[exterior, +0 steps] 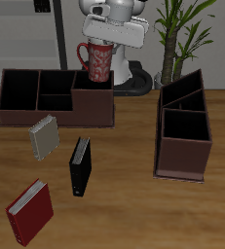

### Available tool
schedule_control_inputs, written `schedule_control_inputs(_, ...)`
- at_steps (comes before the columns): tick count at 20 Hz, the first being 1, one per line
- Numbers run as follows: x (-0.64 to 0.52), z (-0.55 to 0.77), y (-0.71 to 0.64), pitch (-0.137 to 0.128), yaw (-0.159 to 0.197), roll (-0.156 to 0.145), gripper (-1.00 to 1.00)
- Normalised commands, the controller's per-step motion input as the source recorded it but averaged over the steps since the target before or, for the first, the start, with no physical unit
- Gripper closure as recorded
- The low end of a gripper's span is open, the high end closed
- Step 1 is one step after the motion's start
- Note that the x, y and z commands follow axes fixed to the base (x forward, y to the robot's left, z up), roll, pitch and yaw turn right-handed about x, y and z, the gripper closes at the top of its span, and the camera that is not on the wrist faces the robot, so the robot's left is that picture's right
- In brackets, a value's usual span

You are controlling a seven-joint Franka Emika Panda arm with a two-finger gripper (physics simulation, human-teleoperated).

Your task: Place the red mug into the back desk caddy's right compartment

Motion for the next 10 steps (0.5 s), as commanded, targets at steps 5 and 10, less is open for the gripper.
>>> schedule_control_inputs(5, 0.01, -0.16, 0.00, 0.004, -0.034, -0.014, 1.00)
schedule_control_inputs(10, -0.06, -0.21, 0.09, 0.008, -0.052, 0.016, 1.00)
